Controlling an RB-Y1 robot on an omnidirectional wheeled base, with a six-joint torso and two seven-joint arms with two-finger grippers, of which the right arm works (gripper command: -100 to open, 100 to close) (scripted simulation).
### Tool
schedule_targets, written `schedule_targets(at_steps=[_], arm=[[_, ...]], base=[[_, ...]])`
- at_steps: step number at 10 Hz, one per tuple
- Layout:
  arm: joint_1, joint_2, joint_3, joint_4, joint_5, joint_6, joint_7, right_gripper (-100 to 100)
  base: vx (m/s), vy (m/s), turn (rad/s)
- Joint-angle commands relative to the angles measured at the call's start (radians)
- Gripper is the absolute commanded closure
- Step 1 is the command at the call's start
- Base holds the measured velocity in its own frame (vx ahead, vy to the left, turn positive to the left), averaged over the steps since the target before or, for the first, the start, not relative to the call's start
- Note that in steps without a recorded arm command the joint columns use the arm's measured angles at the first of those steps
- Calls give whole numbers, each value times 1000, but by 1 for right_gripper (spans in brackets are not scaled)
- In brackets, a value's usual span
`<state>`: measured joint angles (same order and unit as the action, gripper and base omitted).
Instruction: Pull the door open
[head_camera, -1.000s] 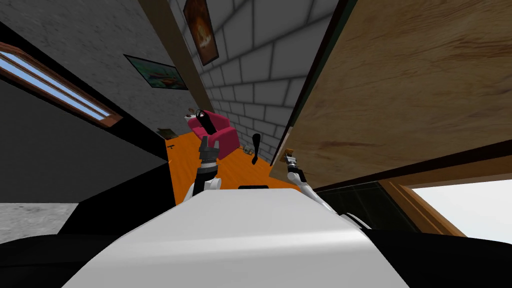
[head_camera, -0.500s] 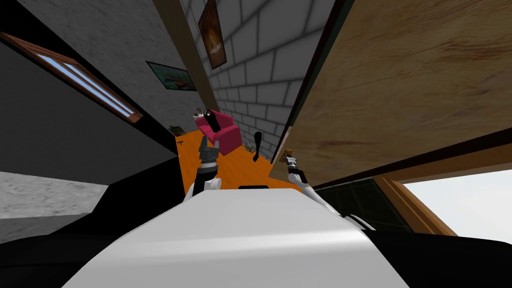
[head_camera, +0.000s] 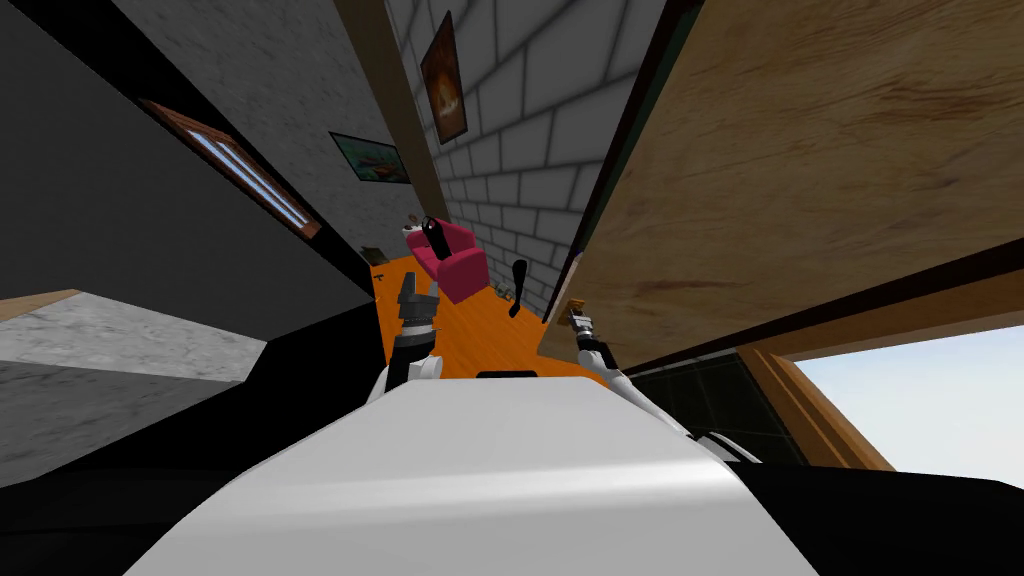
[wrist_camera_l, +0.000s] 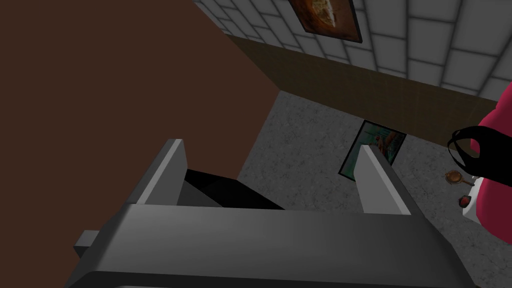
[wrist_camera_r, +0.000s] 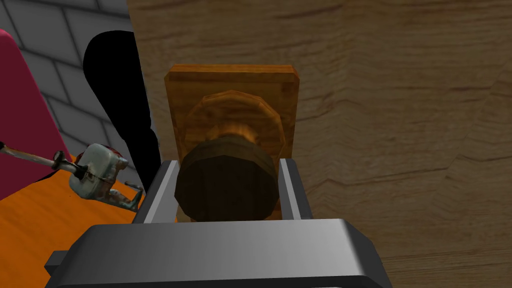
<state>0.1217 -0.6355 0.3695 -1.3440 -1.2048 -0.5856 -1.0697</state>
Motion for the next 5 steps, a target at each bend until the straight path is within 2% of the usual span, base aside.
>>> schedule_targets(at_steps=[1,3,4,5], arm=[[6,-14,13,-14,3,-8,-13,100],[13,-30,28,-25,6,-16,-27,100],[10,-23,26,-18,5,-10,-22,100],[31,-51,59,-42,25,-30,-49,100]], base=[[-180,-67,103],[-191,-58,93],[-80,-18,32],[-72,-3,-18]])
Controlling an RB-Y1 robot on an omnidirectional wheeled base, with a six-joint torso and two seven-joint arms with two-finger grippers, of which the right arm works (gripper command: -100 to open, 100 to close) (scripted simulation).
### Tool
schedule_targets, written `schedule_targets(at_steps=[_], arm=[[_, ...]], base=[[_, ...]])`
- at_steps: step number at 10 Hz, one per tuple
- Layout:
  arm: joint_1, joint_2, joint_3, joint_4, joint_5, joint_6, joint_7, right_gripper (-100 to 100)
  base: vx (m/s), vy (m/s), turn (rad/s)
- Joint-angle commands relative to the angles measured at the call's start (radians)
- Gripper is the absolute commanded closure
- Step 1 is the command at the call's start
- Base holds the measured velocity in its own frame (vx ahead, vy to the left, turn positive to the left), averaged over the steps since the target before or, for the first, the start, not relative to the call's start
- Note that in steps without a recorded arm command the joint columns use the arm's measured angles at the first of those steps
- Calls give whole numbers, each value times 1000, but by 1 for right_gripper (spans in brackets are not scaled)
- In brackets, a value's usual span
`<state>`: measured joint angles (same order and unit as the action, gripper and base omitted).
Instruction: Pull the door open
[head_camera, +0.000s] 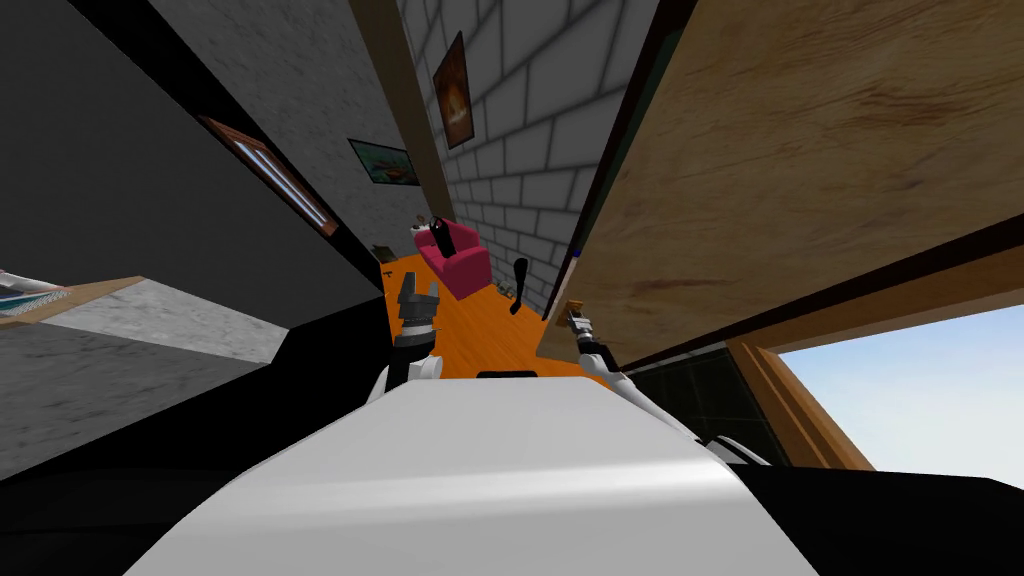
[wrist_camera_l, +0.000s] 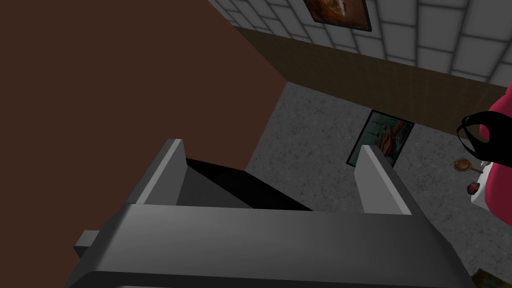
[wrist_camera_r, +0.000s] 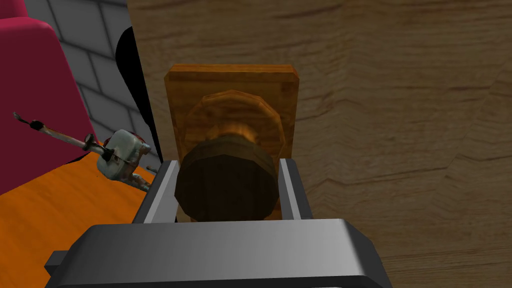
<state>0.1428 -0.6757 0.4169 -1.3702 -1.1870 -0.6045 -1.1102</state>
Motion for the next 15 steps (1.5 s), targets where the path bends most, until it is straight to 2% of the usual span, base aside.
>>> schedule_targets(at_steps=[1,6,7,9,10,11,15], arm=[[28,-38,39,-39,25,-31,-32,100],[79,-116,118,-106,75,-89,-101,100],[97,-142,145,-129,93,-109,-124,100],[116,-170,173,-153,111,-129,-149,100],[109,-159,167,-137,106,-120,-142,100],[143,-153,166,-152,140,-133,-154,100],[214,-139,151,-183,209,-162,-174,100]], base=[[-148,-7,-47],[-114,-40,-28],[-82,-74,-43],[-65,-83,-19],[-23,-37,15],[4,9,109],[18,6,95]])
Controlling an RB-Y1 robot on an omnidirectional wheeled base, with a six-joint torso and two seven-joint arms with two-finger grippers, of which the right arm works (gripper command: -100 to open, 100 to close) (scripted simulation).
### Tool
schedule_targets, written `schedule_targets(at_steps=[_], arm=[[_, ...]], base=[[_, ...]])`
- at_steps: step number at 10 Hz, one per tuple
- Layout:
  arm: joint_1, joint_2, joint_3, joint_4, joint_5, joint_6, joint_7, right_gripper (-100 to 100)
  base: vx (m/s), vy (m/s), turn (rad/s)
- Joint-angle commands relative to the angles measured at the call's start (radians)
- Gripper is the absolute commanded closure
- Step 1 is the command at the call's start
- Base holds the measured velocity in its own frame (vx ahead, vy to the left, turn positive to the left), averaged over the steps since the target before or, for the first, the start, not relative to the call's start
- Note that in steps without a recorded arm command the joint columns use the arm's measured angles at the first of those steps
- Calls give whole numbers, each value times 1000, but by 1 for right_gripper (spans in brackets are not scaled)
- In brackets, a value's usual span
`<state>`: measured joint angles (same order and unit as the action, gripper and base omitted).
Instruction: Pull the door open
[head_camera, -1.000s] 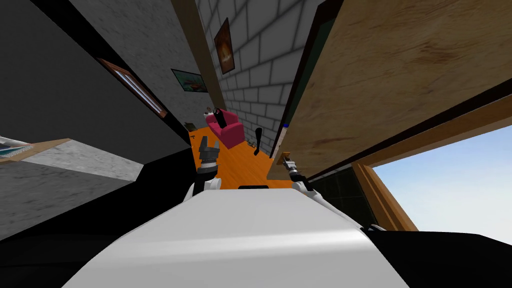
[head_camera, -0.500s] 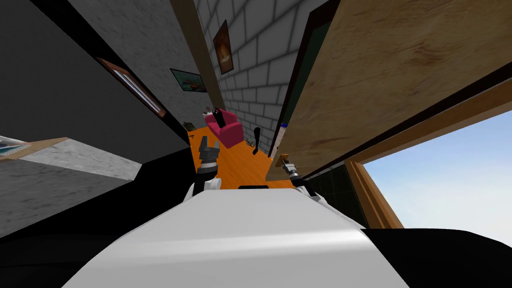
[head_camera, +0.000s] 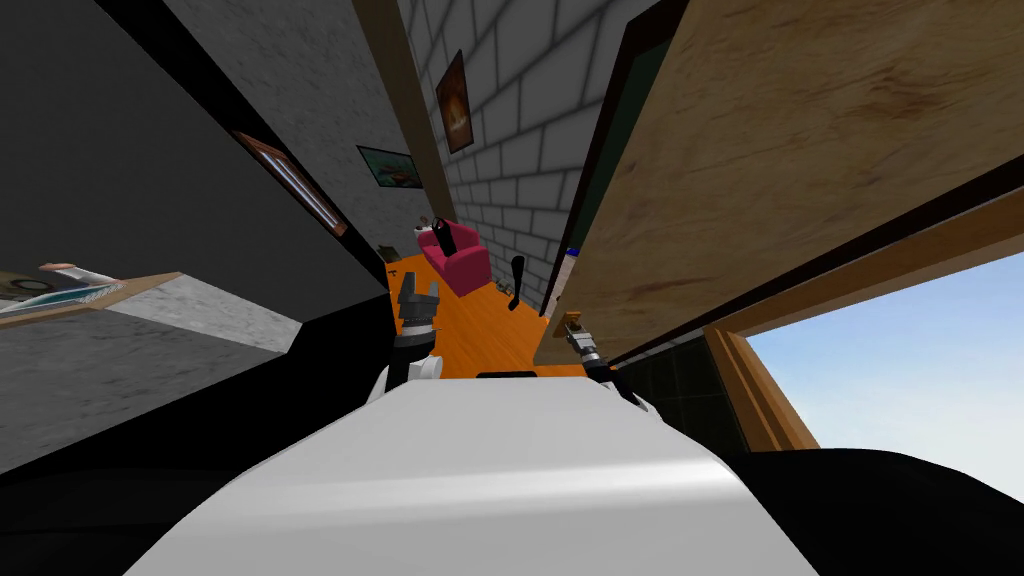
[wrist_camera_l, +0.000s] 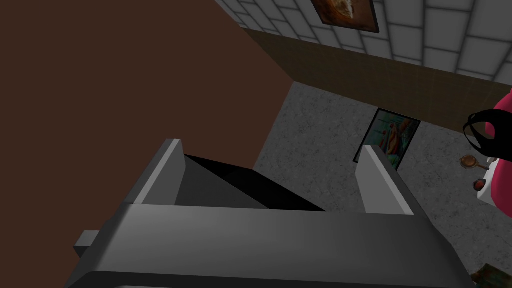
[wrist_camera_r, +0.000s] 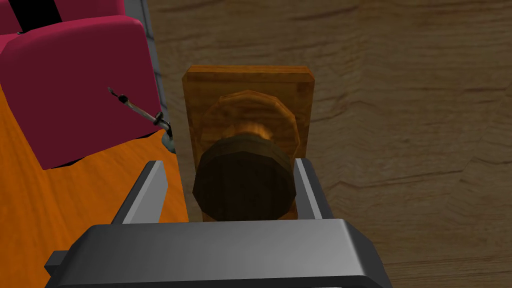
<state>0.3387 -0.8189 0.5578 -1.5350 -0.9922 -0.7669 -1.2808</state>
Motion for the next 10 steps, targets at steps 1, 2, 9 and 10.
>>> schedule_targets(at_steps=[1,2,9,10], arm=[[33,7,7,-25,29,-5,-8,100],[49,10,4,-31,43,-11,-12,100],[169,24,-18,-81,151,-56,-46,100],[187,26,-21,-89,166,-63,-52,100]], base=[[23,3,69],[24,0,62],[12,-29,61],[-1,-43,62]])
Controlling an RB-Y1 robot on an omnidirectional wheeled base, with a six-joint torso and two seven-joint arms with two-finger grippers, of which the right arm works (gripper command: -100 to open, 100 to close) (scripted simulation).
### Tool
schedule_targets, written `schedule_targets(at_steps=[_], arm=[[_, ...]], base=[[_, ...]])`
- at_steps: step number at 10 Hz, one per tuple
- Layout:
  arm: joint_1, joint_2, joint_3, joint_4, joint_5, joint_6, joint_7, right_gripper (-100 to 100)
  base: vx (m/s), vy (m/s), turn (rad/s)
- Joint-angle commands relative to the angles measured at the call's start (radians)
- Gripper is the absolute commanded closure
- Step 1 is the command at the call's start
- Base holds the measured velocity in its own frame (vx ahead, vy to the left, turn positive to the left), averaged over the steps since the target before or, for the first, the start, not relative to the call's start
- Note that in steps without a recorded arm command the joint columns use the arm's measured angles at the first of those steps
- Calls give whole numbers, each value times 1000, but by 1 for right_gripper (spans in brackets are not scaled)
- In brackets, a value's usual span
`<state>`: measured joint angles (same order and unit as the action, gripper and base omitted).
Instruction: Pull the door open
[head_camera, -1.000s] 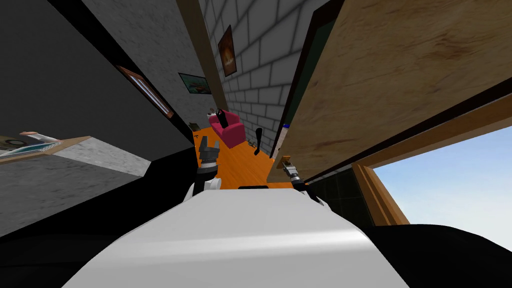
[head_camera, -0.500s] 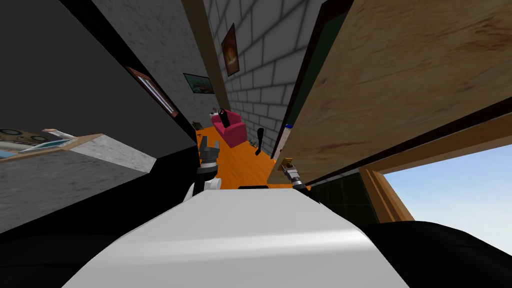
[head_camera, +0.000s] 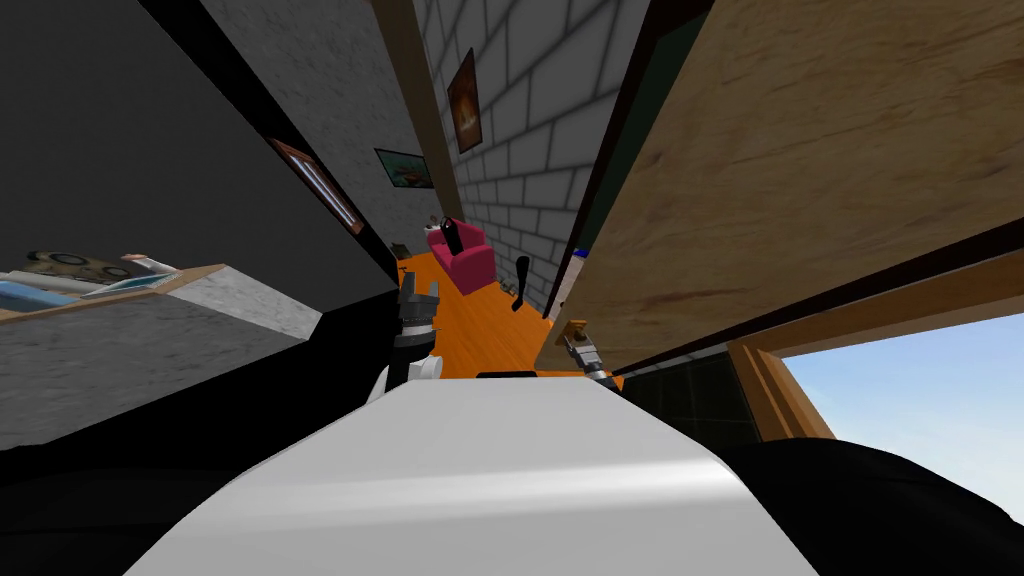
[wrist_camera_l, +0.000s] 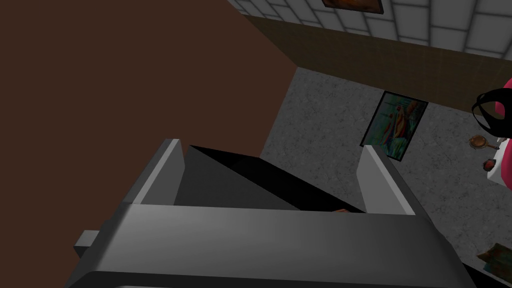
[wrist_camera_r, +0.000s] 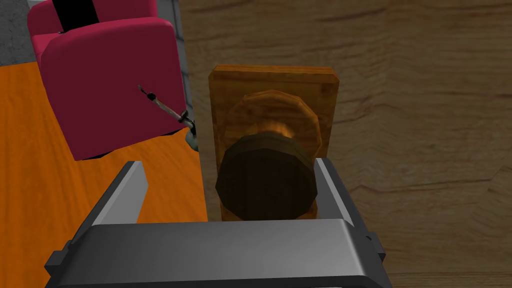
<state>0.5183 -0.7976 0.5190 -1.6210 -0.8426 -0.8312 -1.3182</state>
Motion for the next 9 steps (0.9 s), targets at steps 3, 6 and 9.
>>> schedule_targets(at_steps=[3,6,9], arm=[[57,8,9,-24,60,-18,-30,100],[104,9,2,-44,99,-36,-45,100],[165,5,-8,-68,146,-59,-63,100]], base=[[-14,-43,52],[-34,-49,35],[-109,-84,52]])
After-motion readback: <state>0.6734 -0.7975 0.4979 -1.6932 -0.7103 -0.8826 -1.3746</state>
